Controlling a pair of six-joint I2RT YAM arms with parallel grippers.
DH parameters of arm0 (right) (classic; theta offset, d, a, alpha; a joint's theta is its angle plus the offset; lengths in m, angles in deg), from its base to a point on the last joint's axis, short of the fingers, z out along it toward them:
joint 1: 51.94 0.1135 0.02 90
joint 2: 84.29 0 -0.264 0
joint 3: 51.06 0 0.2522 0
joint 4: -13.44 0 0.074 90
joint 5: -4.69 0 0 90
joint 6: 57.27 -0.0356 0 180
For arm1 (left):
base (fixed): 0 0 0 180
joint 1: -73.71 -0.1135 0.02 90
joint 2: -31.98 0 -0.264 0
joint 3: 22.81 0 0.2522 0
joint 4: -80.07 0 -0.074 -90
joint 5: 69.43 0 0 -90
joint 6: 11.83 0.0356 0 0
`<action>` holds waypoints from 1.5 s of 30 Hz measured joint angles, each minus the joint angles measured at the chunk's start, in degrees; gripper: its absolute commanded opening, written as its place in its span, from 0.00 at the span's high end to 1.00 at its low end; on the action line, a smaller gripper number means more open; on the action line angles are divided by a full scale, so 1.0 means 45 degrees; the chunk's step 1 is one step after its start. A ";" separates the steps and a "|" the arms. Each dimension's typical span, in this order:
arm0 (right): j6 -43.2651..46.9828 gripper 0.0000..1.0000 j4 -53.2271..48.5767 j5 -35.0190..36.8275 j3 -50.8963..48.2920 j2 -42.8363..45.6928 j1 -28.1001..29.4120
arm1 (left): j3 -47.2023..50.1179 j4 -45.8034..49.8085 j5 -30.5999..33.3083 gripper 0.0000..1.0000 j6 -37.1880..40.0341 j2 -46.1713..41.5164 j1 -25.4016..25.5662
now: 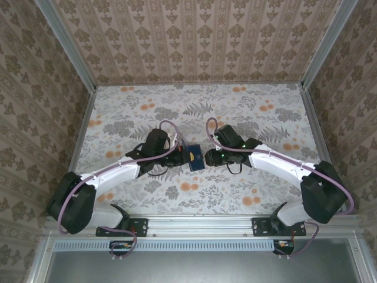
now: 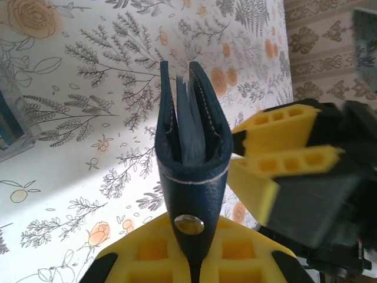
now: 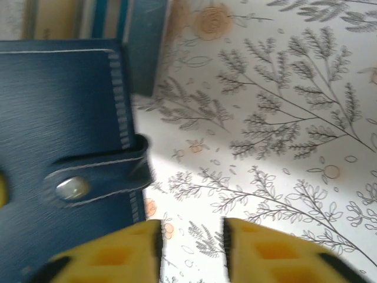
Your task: Put the credit cards into the card holder
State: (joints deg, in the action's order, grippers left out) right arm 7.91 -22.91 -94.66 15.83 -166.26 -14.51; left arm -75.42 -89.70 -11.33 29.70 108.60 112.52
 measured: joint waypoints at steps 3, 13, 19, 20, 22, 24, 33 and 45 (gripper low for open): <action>0.0209 0.53 0.0335 -0.0563 0.0000 0.0151 0.0087 | 0.0000 -0.0170 -0.0102 1.00 -0.0121 0.0306 0.0000; 0.0573 0.55 0.0617 -0.1054 0.0389 -0.1015 0.0423 | -0.0005 -0.0894 -0.0627 1.00 -0.0529 0.0758 -0.0044; 0.1239 0.54 0.0005 0.0107 0.1229 -0.1365 0.0525 | -0.0044 -0.1341 -0.0933 1.00 -0.0772 0.1234 -0.0068; 0.1355 0.54 -0.0063 0.0306 0.1365 -0.1365 0.0529 | -0.0063 -0.1404 -0.1030 1.00 -0.0816 0.1273 -0.0063; 0.1574 0.59 -0.0087 0.0559 0.1583 -0.1365 0.0529 | -0.0112 -0.1564 -0.1161 1.00 -0.0957 0.1336 -0.0063; 0.1753 0.65 -0.0087 0.0695 0.1671 -0.1370 0.0529 | -0.0160 -0.1700 -0.1229 1.00 -0.1015 0.1409 -0.0073; 0.1719 0.63 -0.0092 0.1049 0.1792 -0.1613 0.0534 | -0.0180 -0.1792 -0.1219 1.00 -0.1234 0.1549 -0.0073; 0.0971 0.60 0.0214 0.0427 0.1525 -0.1617 0.0466 | -0.0141 -0.1778 -0.1200 1.00 -0.1336 0.1549 -0.0146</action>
State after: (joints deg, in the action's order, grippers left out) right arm 12.28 -21.95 -92.73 22.69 -173.54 -12.41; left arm -76.06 -97.70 -16.72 23.69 115.58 111.87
